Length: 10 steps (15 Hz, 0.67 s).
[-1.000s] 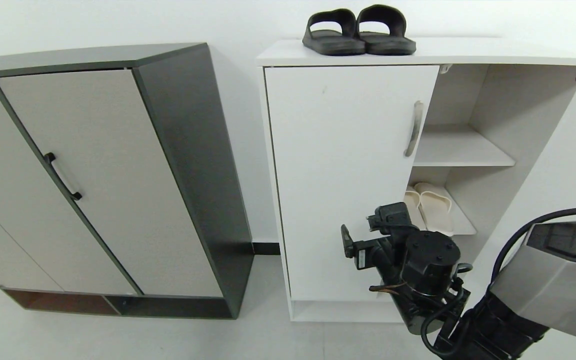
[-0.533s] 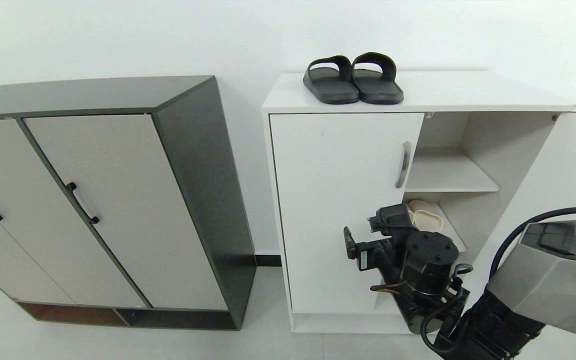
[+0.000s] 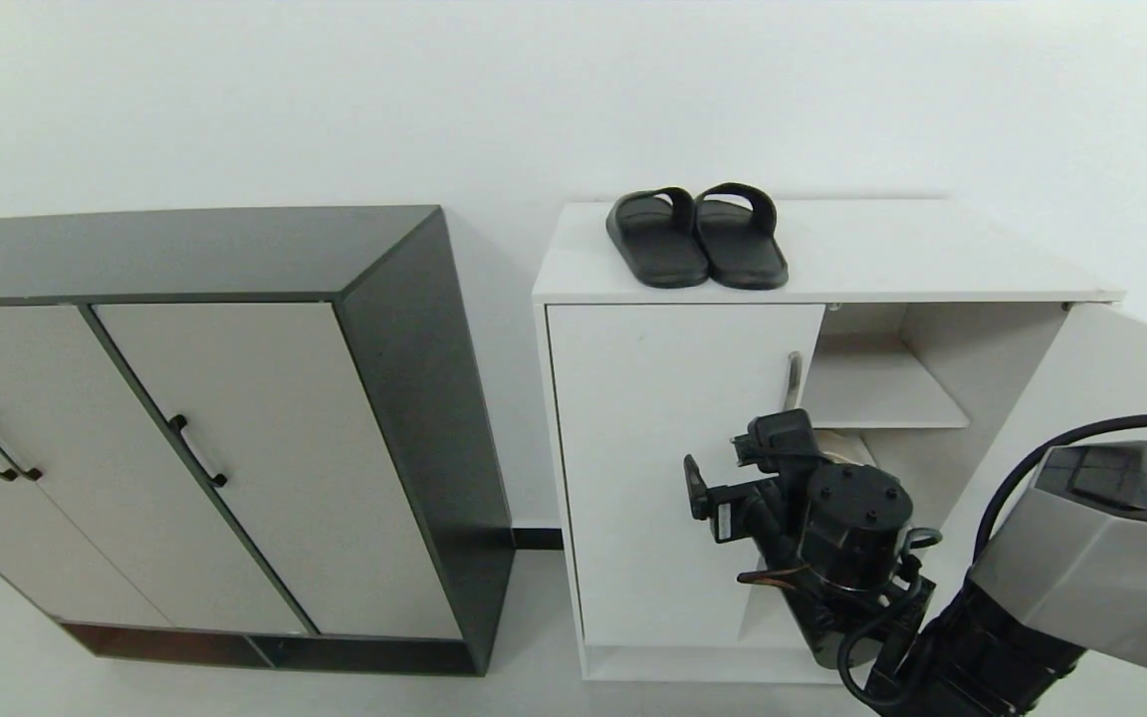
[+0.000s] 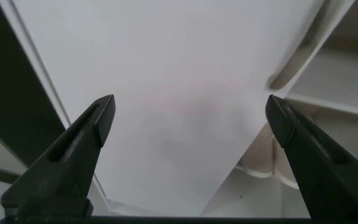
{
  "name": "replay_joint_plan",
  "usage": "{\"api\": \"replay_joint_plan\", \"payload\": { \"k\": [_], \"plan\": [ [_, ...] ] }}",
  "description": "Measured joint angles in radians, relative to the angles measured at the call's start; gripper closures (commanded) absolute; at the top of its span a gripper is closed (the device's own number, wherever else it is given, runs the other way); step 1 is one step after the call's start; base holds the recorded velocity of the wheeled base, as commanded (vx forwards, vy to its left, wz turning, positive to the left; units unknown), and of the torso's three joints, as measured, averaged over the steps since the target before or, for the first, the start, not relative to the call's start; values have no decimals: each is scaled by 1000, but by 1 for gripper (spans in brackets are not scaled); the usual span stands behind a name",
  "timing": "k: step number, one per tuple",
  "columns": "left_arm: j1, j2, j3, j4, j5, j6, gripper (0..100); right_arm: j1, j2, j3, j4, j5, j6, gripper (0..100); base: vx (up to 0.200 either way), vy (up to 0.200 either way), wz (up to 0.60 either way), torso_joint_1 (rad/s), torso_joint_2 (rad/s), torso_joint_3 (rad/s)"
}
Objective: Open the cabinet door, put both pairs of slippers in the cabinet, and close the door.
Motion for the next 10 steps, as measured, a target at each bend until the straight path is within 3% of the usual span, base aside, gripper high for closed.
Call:
{"api": "replay_joint_plan", "payload": {
  "k": [7, 10],
  "plan": [
    [0, 0, 0, 0, 0, 0, 100, 1, 8, 0, -1, 0, 0, 0, 0, 0, 0, 205, -514, -311],
    [0, 0, 0, 0, 0, 0, 100, 1, 10, 0, -1, 0, 0, 0, 0, 0, 600, 237, -551, -312]
  ]
}}
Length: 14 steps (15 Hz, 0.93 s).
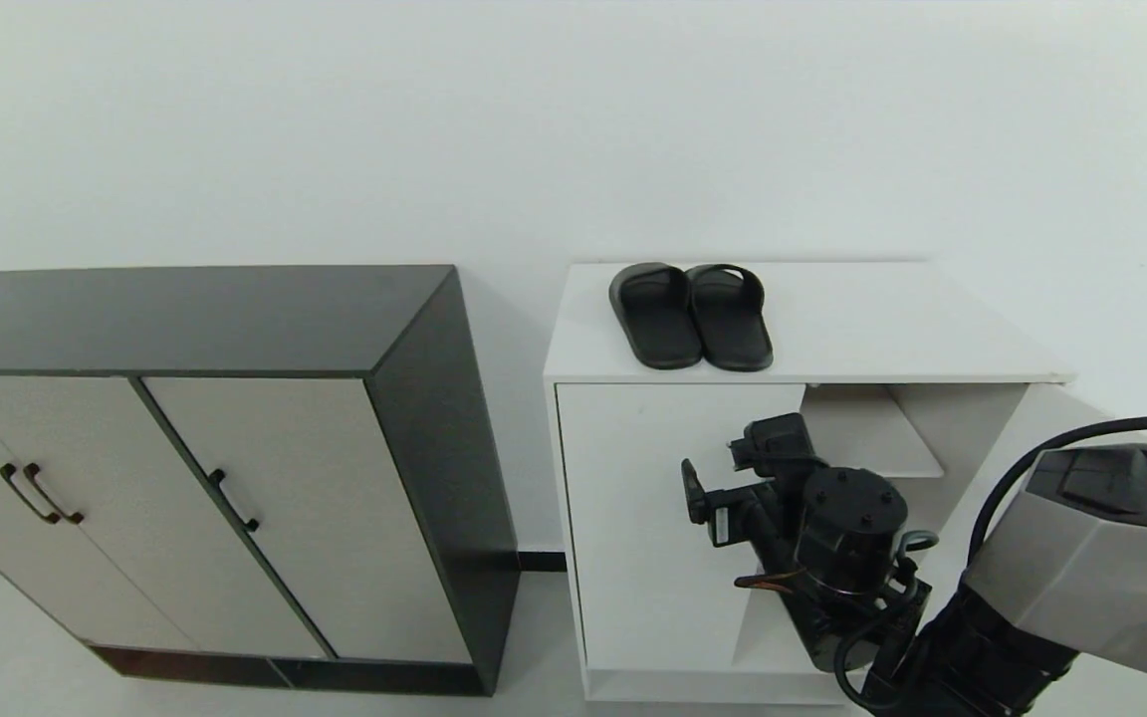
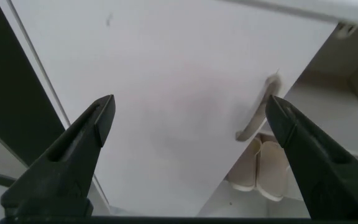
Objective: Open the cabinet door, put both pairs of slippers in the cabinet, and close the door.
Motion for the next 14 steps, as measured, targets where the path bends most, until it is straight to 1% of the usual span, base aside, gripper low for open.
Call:
{"api": "replay_joint_plan", "payload": {
  "k": [2, 3, 9, 12, 14],
  "plan": [
    [1, 0, 0, -2, 0, 0, 100, 0, 1, 0, -2, 1, 1, 0, 0, 0, 0, 212, -474, -263],
    [0, 0, 0, 0, 0, 0, 100, 1, 4, 1, -1, 3, 1, 0, 0, 0, 0, 95, -203, -124],
    [0, 0, 0, 0, 0, 1, 100, -14, 12, 3, -11, 25, 1, 0, 0, 0, 0, 15, -32, -19],
    [1, 0, 0, 0, 2, 1, 100, -19, 13, 6, -13, 25, -1, 0, 0, 0, -600, -4, 10, 11],
    [0, 0, 0, 0, 1, 2, 100, -22, 13, 7, -24, 27, -7, 0, 0, 0, 0, -100, 254, 149]
  ]
}}
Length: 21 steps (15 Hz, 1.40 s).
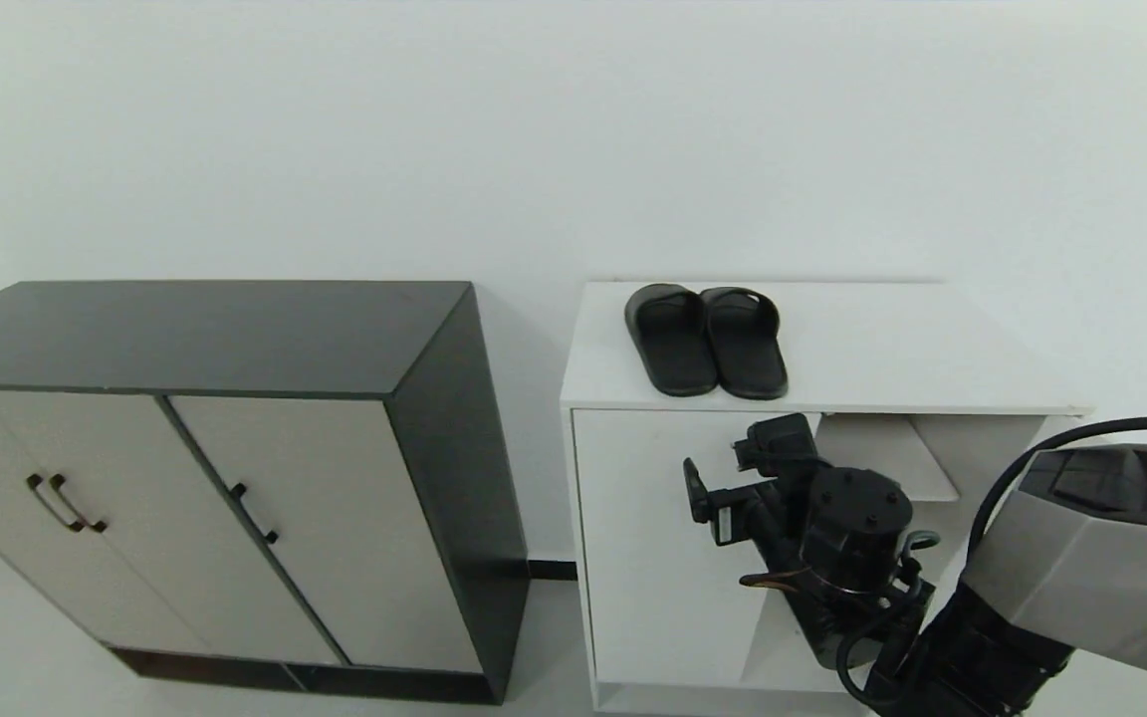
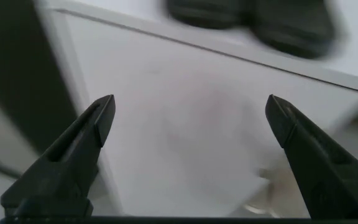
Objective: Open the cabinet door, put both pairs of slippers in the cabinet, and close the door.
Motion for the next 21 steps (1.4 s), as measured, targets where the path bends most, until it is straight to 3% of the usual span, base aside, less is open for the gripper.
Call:
{"api": "replay_joint_plan", "payload": {
  "k": [6, 10, 13, 15, 17, 21],
  "plan": [
    [0, 0, 0, -1, 0, 1, 100, 7, -18, -30, 25, 3, -41, 0, 0, 0, 0, -13, 36, 21],
    [0, 0, 0, -1, 0, 1, 100, 32, -146, -143, 394, 3, 42, 0, 0, 0, 0, 0, 0, 0],
    [0, 0, 0, -1, 0, -1, 100, 55, -254, -314, 911, -5, 219, 0, 0, 0, 0, 0, 0, 0],
    [0, 0, 0, -1, 0, 1, 100, 66, -302, -460, 1118, -39, 322, 0, 0, 0, 0, 0, 0, 0],
    [0, 0, 0, -1, -1, 3, 100, 67, -316, -531, 1156, -63, 347, 0, 0, 0, 0, 0, 0, 0],
    [0, 0, 0, -1, -2, 3, 100, 55, -311, -565, 1155, -77, 346, 0, 200, 0, 0, -8, 2, 7]
  ]
}}
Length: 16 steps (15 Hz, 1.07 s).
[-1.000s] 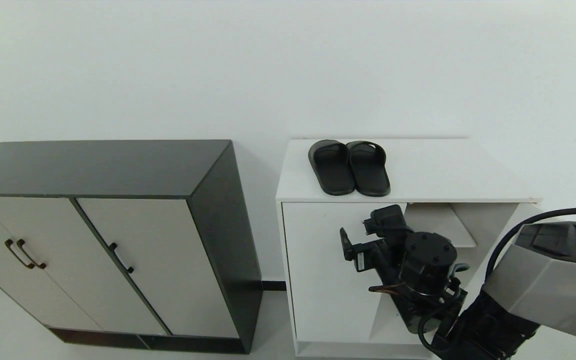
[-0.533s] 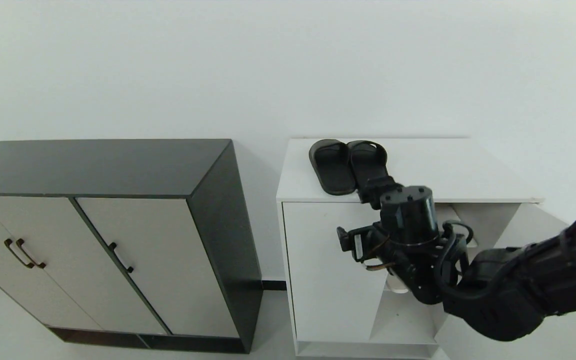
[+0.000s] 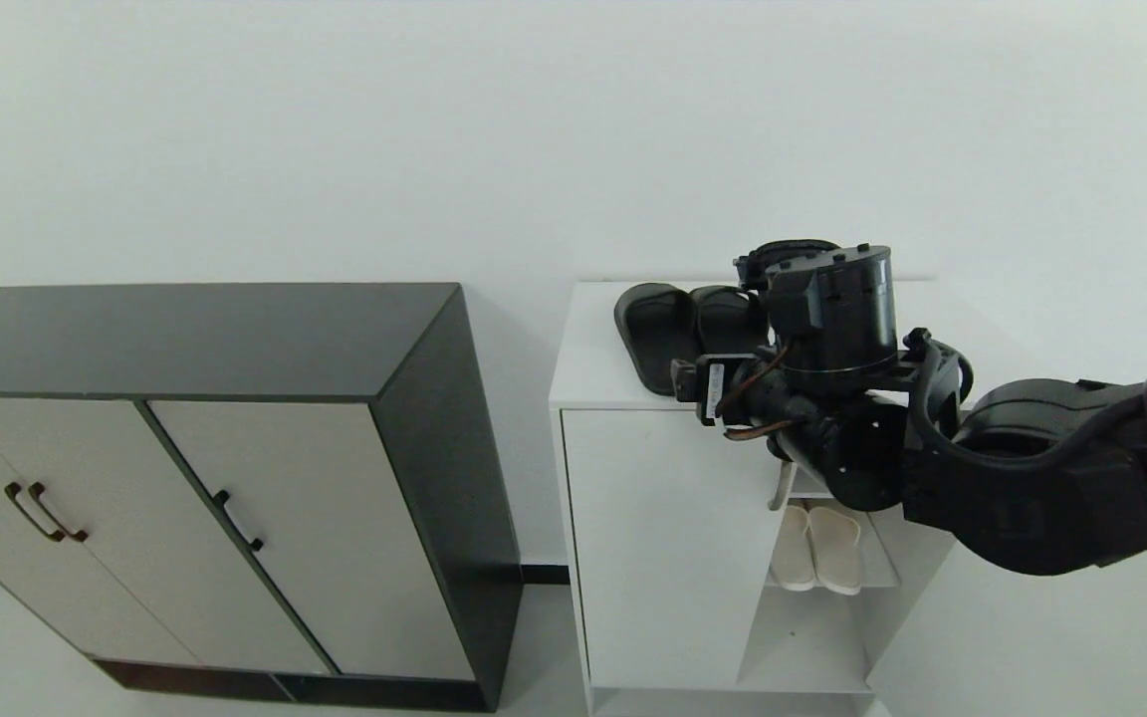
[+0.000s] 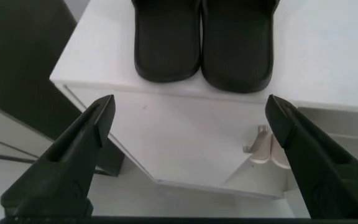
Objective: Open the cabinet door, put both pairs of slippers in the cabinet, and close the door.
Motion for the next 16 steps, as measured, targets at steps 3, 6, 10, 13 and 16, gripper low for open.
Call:
{"api": "replay_joint_plan", "payload": {
  "k": [3, 6, 10, 13, 16],
  "plan": [
    [0, 0, 0, 0, 0, 0, 100, -17, 15, -1, -21, 0, 1, 0, 200, 0, 0, 12, 4, 1],
    [-1, 0, 0, 0, 0, 0, 100, -31, 43, 0, -53, 1, -1, 0, 200, 0, 0, 2, 5, 5],
    [0, 0, 0, 0, 0, -4, 100, -42, 91, -1, -100, 6, -14, 0, 0, 0, 0, 0, 0, 0],
    [0, 0, 0, 0, 0, -5, 100, -53, 136, -8, -173, 14, -60, 0, 0, 0, 0, 0, 0, 0],
    [0, 0, 0, 0, 2, -6, 100, -73, 186, -51, -185, 16, -67, 0, 0, 0, 0, 0, 0, 0]
  ]
}}
